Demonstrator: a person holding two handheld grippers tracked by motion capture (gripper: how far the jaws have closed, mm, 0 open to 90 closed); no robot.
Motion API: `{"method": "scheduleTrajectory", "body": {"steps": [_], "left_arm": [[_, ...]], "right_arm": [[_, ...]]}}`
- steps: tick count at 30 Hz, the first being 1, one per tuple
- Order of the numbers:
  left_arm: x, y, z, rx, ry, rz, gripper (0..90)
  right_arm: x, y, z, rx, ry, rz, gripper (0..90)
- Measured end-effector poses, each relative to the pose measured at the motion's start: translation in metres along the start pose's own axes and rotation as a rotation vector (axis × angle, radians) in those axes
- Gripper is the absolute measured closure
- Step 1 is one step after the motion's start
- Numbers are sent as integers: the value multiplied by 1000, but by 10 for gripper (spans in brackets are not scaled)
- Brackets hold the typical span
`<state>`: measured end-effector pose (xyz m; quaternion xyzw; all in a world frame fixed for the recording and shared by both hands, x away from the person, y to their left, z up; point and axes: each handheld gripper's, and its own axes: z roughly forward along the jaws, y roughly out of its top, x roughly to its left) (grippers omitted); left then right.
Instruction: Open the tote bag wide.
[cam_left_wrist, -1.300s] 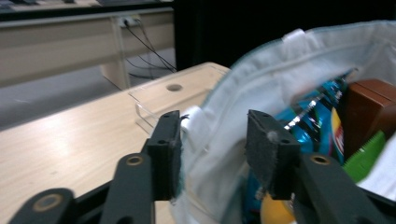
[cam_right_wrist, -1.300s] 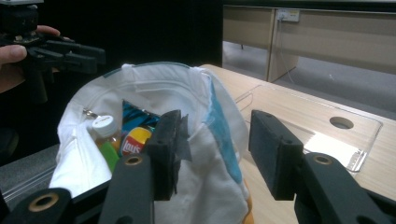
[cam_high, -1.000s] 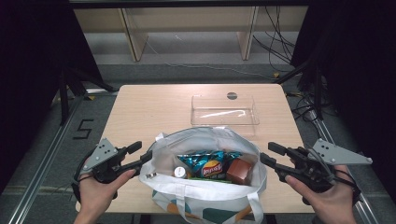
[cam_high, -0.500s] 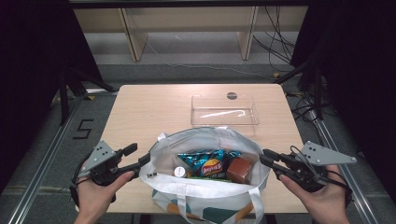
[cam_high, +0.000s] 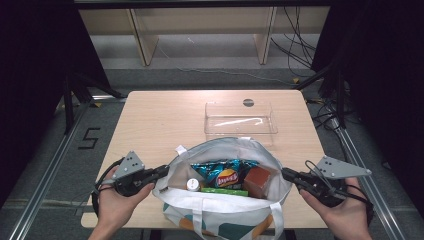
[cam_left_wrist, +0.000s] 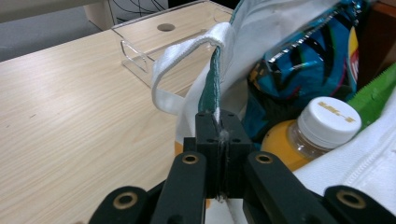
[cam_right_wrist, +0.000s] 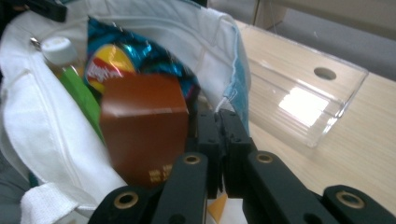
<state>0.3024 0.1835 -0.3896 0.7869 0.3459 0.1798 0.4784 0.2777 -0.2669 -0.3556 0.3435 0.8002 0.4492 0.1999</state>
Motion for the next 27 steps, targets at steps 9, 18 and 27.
{"method": "scheduleTrajectory", "body": {"steps": [9, 18, 27], "left_arm": [[-5, -12, 20, 71, 23, 17, 879], [8, -38, 45, 167, 22, -28, 879], [5, -48, 59, 256, 28, 56, 876]], "right_arm": [[-6, -29, 23, 110, 26, 48, 889], [-12, -45, 45, 213, 71, 67, 890], [-11, -62, 60, 292, 80, 81, 891]]}}
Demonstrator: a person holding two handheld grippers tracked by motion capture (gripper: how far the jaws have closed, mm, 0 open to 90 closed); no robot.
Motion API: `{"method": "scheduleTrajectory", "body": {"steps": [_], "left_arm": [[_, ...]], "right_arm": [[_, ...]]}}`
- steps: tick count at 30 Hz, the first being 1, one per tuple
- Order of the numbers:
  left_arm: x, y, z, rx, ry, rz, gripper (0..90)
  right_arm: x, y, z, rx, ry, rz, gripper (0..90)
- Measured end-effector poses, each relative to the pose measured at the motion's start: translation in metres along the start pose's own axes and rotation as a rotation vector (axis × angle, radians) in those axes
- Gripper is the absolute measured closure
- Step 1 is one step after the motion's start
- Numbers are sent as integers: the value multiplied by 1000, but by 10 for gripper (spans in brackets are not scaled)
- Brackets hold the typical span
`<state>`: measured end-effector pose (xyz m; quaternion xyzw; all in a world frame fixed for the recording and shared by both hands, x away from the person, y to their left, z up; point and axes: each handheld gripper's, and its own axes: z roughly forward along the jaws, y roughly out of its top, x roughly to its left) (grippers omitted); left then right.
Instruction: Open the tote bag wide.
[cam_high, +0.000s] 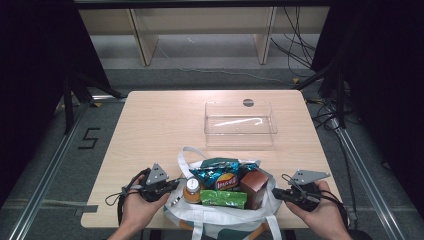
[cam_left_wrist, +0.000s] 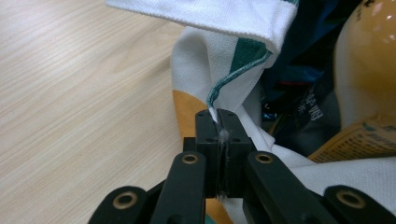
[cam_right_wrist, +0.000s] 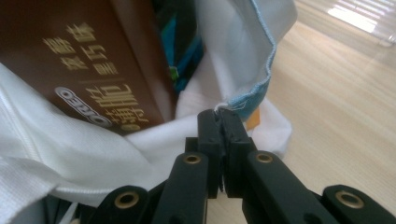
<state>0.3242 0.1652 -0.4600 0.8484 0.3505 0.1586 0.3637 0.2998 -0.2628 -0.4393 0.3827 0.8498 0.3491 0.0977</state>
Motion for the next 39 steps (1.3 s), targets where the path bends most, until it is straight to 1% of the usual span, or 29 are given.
{"method": "scheduleTrajectory", "body": {"steps": [2, 3, 4, 7, 8, 9, 10, 11, 12, 13, 14, 15, 16, 17, 19, 20, 25, 26, 27, 28, 30, 31, 32, 33, 34, 35, 37, 38, 39], "left_arm": [[0, -1, 1, 9, -2, -1, 875], [-3, -3, 4, -1, -4, -28, 874], [-3, -3, 4, -1, -4, -28, 873], [-1, -3, 5, 3, -1, -19, 870], [-3, -3, 6, -13, 3, -50, 868], [-2, -2, 0, -11, 4, -36, 842], [-3, -1, -3, -66, 7, -96, 790], [-3, -1, -3, -66, 7, -96, 736], [1, 2, -17, -123, 21, -136, 710], [1, 2, -17, -123, 21, -136, 687], [1, 4, -25, -162, 30, -145, 687], [3, 6, -40, -210, 50, -135, 647], [3, 6, -45, -232, 51, -146, 636], [3, 6, -49, -249, 39, -149, 636], [3, 6, -53, -259, 35, -146, 623], [2, 7, -55, -268, 32, -166, 613], [1, 8, -56, -258, 17, -122, 621], [2, 8, -53, -240, 1, -106, 620], [2, 9, -49, -208, -23, -90, 620], [2, 12, -40, -191, -88, -54, 639], [2, 14, -31, -153, -88, -31, 687], [2, 14, -31, -153, -88, -31, 758], [4, 15, -29, -115, -61, 10, 758], [4, 15, -25, -99, -50, 13, 856], [5, 15, -21, -85, -52, 6, 867], [5, 14, -13, -35, -47, 26, 871], [3, 12, -4, -10, -54, 41, 873], [2, 11, 0, -1, -54, 41, 873], [2, 11, 3, 8, -52, 40, 874]], "right_arm": [[-2, -2, 4, -22, -2, 9, 891], [-4, -3, 5, -6, -1, 19, 891], [-5, -3, 5, 19, -1, 9, 891], [-6, -5, 8, 16, -3, 13, 890], [-6, -5, 10, 12, -3, 19, 888], [-6, -4, 6, 30, 3, 37, 870], [-7, -3, 5, 5, 6, 35, 846], [-5, -3, 1, -13, 12, 66, 824], [-9, -1, -5, -32, 9, 35, 808], [-9, -1, -5, -32, 9, 35, 808], [-9, 1, -10, -61, 13, 46, 797], [-8, 8, -23, -136, 22, 47, 768], [-6, 11, -29, -163, 10, 51, 752], [-6, 16, -33, -203, -9, 39, 743], [-6, 20, -37, -219, -23, 27, 736], [-8, 27, -39, -245, -47, 8, 710], [-13, 36, -27, -204, -40, -19, 676], [-15, 39, -19, -165, -27, -23, 709], [-15, 39, -19, -165, -27, -23, 709], [-18, 40, -10, -118, -14, -14, 800], [-20, 42, -2, -95, -6, -8, 863], [-21, 42, 1, -80, -16, -23, 869], [-21, 42, 1, -80, -16, -23, 869], [-23, 42, 7, -61, -14, -9, 874], [-26, 42, 9, -50, -19, -20, 875], [-27, 41, 11, -38, -16, -18, 876], [-30, 38, 17, -21, -23, -3, 876], [-32, 36, 23, -50, -23, -6, 876], [-32, 35, 23, -4, -12, 8, 876]]}}
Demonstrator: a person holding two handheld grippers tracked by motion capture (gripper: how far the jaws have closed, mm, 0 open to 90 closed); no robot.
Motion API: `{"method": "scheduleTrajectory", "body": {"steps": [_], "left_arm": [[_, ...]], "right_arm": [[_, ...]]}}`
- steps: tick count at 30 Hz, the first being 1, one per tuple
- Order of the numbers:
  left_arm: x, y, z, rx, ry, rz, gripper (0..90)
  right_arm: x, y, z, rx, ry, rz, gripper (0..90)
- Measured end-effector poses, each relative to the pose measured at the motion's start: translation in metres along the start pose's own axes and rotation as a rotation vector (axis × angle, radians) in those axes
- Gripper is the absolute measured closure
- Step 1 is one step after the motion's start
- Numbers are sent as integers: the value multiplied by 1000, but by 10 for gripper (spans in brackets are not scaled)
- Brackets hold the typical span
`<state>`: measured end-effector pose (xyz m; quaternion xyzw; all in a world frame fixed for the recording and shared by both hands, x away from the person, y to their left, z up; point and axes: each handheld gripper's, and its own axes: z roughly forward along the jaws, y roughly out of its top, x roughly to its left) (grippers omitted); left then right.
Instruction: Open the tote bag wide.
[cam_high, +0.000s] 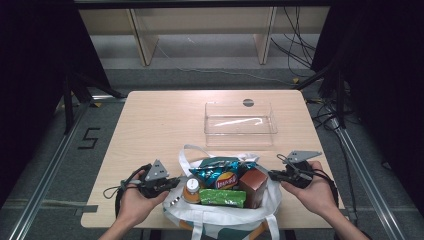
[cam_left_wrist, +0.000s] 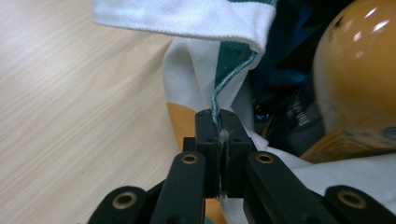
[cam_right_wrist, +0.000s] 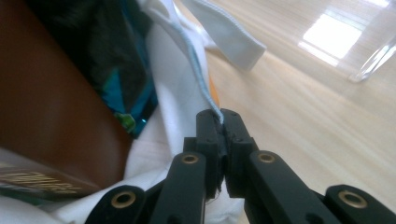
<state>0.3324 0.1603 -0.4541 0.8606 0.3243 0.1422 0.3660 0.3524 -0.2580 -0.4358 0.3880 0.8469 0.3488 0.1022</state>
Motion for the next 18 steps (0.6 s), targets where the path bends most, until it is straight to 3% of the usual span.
{"method": "scheduleTrajectory", "body": {"steps": [3, 4, 5, 6, 9, 10, 13, 15, 18], "left_arm": [[0, 0, 3, 8, 3, 11, 874], [0, 0, 4, 6, 3, 15, 873], [0, -1, 6, 11, 2, 6, 873], [0, -2, 8, 7, -2, -7, 873], [2, -4, 12, 9, -10, -21, 872], [1, -5, 13, 4, -9, -29, 872], [2, -6, 14, 1, -4, -16, 869], [0, -6, 14, -2, -3, -33, 867], [0, -6, 13, -4, -2, -22, 866]], "right_arm": [[-2, -3, 9, -11, 5, 12, 876], [-1, -5, 14, 19, 18, 13, 877], [-1, -5, 15, 40, 13, 10, 877], [-1, -6, 18, 20, 18, 18, 877], [-1, -6, 18, 48, 13, 11, 877], [-1, -7, 21, 23, 14, 10, 877], [-2, -9, 22, 52, 17, 13, 878], [-2, -9, 24, 64, 17, 8, 878], [-1, -10, 27, 52, 15, 19, 877]]}}
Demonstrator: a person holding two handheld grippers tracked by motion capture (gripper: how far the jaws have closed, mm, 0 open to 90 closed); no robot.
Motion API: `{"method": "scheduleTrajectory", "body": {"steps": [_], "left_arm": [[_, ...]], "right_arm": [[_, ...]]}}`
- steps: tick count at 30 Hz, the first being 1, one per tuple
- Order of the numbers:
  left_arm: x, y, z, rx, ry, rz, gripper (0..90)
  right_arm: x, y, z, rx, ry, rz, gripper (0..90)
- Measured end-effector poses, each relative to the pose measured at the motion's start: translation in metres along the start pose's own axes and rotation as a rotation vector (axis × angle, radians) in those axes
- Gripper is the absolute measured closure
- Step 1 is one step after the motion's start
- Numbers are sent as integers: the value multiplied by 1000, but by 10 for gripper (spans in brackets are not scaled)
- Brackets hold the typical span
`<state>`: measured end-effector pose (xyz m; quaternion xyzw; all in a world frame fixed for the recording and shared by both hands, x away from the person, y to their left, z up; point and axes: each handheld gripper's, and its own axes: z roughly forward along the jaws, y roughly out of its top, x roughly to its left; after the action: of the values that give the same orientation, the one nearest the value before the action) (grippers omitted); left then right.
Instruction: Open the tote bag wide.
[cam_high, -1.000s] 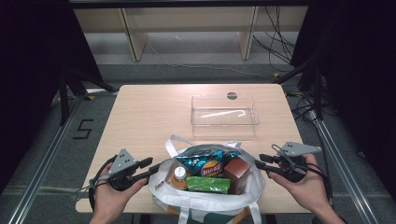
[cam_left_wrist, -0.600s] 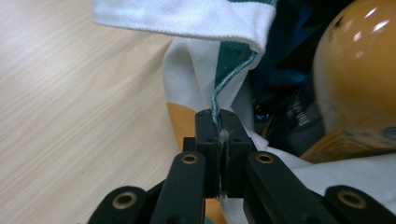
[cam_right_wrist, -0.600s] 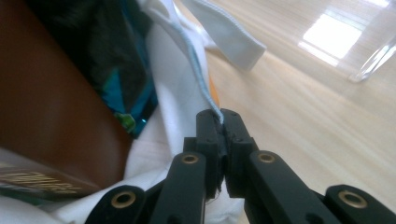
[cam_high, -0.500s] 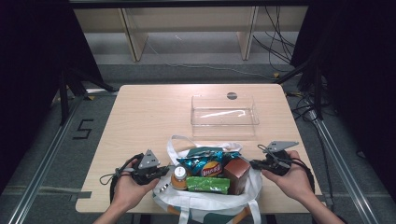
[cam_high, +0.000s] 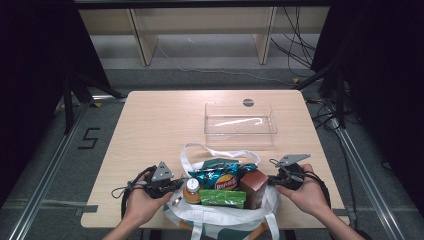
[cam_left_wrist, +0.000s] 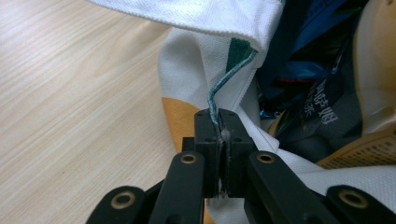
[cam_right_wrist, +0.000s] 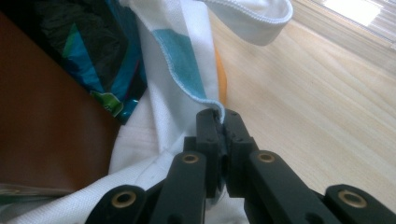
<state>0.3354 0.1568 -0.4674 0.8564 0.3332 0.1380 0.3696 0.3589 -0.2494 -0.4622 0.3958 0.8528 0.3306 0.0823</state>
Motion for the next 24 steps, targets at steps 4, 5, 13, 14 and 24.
{"method": "scheduleTrajectory", "body": {"steps": [4, 5, 13, 14, 24], "left_arm": [[0, 0, 0, 5, -1, 4, 866], [0, 0, 1, 4, -4, -3, 866], [0, -1, -1, -12, 0, -23, 855], [2, 0, -3, -35, -4, -47, 848], [10, 0, -24, -152, 12, -138, 601]], "right_arm": [[-2, -1, -1, 8, 9, 11, 877], [-3, -2, -1, 12, 13, 10, 878], [-4, -4, 2, -3, 18, 21, 873], [-5, -4, 1, -1, 22, 29, 871], [-9, -2, -17, -81, 11, 19, 755]]}}
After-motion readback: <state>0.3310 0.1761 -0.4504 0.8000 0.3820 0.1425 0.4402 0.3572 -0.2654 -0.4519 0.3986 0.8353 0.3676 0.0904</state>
